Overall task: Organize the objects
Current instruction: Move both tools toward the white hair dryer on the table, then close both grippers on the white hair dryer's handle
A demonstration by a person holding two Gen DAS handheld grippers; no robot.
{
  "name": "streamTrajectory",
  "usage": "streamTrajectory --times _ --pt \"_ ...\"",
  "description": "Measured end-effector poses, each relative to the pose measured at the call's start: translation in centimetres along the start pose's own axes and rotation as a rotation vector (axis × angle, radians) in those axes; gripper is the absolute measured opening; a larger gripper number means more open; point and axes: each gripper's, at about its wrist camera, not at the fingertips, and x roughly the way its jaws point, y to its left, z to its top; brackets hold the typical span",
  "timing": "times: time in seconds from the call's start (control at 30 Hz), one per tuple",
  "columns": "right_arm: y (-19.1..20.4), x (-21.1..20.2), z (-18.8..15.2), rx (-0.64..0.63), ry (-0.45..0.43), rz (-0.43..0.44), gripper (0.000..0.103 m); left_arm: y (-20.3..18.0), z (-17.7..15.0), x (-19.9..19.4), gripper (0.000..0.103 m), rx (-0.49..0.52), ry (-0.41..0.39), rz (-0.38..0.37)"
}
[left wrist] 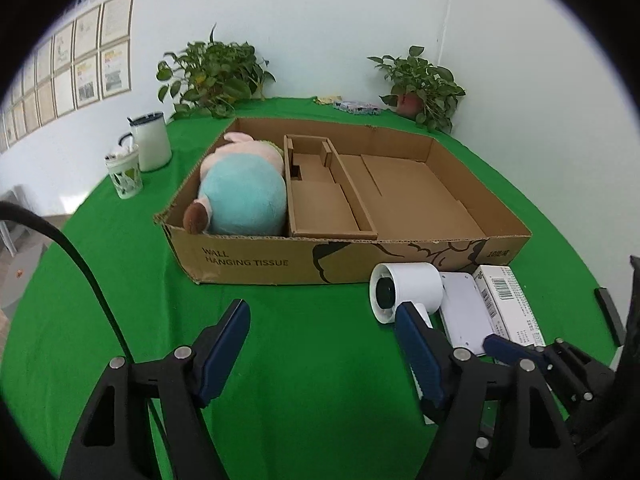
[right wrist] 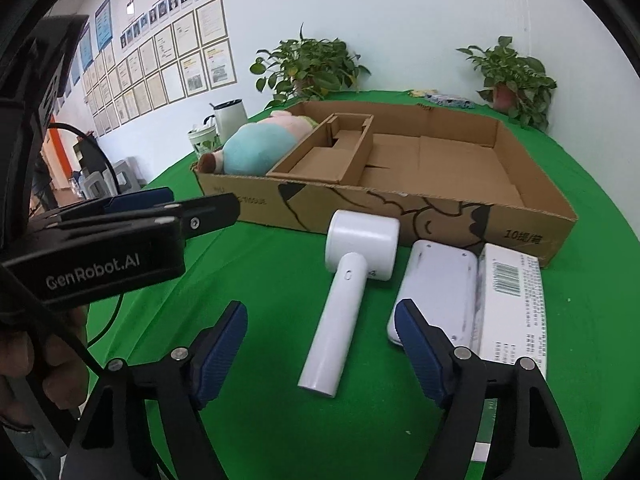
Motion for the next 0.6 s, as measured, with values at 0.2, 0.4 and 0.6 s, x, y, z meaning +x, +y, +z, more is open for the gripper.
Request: streamTrajectory --times 0.2,0.4,0.6 --pt "0.8 4.8 0.0 -0.011 0.127 -0.047 0.047 1.8 0.4 3.4 0.063 -0.089 0.123 -0.156" --pt "0.8 6.7 -0.7 -0.007 0.173 -0.097 0.028 1.3 -0.5 5.1 0.057 -0.114 0.206 -0.270" --pt "1.8 3.4 -3.8 0.065 0.205 0.021 0.026 -0.4 -3.3 4.6 0.058 -0.126 0.318 -0.472"
